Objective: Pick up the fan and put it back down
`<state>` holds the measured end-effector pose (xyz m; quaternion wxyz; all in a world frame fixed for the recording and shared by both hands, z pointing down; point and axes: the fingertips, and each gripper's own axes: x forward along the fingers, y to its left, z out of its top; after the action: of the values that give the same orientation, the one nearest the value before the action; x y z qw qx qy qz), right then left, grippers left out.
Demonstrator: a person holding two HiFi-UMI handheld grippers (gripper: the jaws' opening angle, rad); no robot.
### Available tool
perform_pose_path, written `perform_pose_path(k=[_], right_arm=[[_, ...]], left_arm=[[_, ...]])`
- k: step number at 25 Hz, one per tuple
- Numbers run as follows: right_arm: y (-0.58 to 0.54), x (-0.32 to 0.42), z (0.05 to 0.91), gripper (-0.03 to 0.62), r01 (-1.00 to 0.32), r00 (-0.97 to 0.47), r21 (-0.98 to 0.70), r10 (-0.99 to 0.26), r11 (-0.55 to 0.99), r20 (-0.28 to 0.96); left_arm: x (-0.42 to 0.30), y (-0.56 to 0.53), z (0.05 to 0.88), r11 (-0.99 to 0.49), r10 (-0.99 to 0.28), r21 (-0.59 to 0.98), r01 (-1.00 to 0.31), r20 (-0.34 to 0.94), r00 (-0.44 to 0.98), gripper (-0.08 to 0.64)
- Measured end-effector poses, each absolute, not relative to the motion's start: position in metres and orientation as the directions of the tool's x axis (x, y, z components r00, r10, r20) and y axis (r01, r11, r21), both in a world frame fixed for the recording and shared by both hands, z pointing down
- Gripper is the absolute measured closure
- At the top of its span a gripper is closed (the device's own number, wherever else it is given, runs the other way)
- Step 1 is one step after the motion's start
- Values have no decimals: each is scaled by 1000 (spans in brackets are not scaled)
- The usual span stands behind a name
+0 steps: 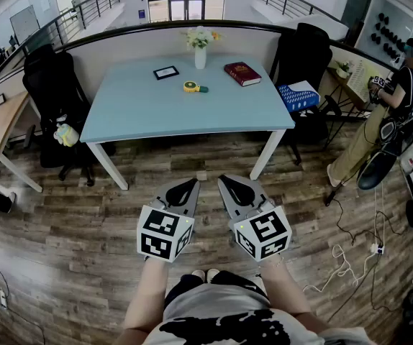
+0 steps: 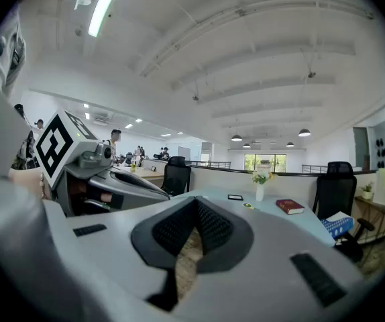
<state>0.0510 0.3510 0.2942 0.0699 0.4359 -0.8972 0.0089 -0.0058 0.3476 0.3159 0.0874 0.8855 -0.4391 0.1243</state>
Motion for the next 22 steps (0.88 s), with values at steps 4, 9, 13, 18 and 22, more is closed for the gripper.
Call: perform_pose_path(k=[4,9,13,18,22], right_arm=[[348,53,296,589,-783,-606,69,-783,618,135],[351,55,302,589,-785,-604,59,-783,617,148],[354,58,302,589,-784,-606,53,-781,619,147],[358,58,306,589,-776,-619,37,-771,629,149],[359,64,307,588,-782,-618,1,-775,623,130]], left_arm=[[-3,341,315,-584,-771,24,-812,297,563,549],[5,348,315,-584,-769,68,-809,271,578,549],[7,350,317,-580,-772,75,-811,267,577,549],[10,353,321,-577,-773,68,-814,276,571,549],[13,354,324,-570,-779,28,-821,301,551,549]])
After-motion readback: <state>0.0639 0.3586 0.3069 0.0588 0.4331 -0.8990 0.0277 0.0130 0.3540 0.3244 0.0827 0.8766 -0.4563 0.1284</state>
